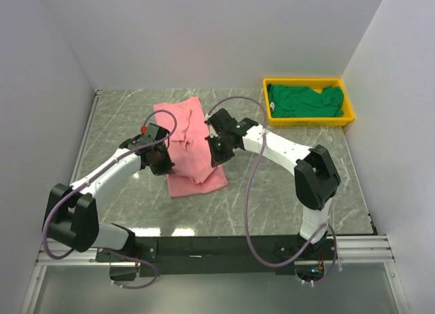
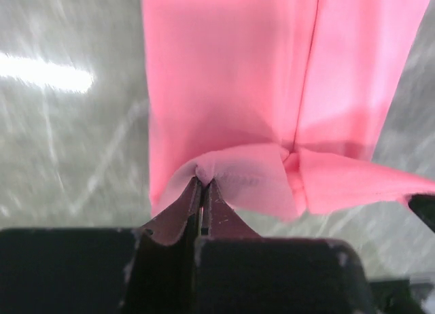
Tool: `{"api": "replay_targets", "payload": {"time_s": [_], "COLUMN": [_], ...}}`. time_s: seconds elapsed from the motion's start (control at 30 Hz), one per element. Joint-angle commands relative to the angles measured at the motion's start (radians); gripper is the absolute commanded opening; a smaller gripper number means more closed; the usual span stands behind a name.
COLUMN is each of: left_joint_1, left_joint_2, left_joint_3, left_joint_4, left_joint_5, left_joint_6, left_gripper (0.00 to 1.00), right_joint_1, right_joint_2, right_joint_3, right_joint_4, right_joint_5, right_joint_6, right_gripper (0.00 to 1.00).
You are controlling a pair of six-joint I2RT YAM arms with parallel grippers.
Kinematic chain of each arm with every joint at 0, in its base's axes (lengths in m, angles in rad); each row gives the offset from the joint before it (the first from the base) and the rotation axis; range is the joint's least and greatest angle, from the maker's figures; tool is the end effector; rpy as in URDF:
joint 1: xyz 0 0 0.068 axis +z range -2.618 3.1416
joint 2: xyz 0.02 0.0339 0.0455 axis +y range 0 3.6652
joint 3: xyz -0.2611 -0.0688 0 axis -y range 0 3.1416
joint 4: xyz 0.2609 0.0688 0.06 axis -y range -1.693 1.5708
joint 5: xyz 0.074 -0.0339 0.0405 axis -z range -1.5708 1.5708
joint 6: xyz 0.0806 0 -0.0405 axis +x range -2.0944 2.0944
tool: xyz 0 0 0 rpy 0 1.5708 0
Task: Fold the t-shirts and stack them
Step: Fold the tshirt
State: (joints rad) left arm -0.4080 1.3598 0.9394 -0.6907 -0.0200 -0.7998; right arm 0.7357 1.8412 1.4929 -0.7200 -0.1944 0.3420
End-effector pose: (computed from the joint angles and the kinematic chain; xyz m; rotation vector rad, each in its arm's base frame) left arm 0.2729 -0.1162 0.1786 -0.5380 2.6784 -0.3405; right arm 0.3077 0.2996 0.1983 -0.6049 2.6814 0.5919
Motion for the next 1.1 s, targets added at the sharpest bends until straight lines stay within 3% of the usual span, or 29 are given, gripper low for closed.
{"api": "replay_targets", "payload": {"time_s": [0.0,0.3,1.07], "left_joint_1": [0.049,0.121,0.219], "left_joint_2": [0.038,0.116,0.274], "left_joint_3": [0.041,0.048,0.121], "left_joint_4": [0.134,0.270,0.336], "left_joint_5": [-0.038,-0.054,-0.054], "left_joint_6": [0.088,0.088,0.050], "left_gripper": [0.01,0.01,0.01], "right_joint_1": [-0.039,-0.111,-0.180], "right_joint_2": [0.052,0.167,0.315], "right_joint_3": [0.101,0.221,0.310], "right_joint_4": [0.027,0.094,0.212], "right_joint_5": [0.023,-0.042,-0.099], "right_joint_6": [-0.050,-0.069,-0.047], "right_gripper": [0.00,0.00,0.00]}}
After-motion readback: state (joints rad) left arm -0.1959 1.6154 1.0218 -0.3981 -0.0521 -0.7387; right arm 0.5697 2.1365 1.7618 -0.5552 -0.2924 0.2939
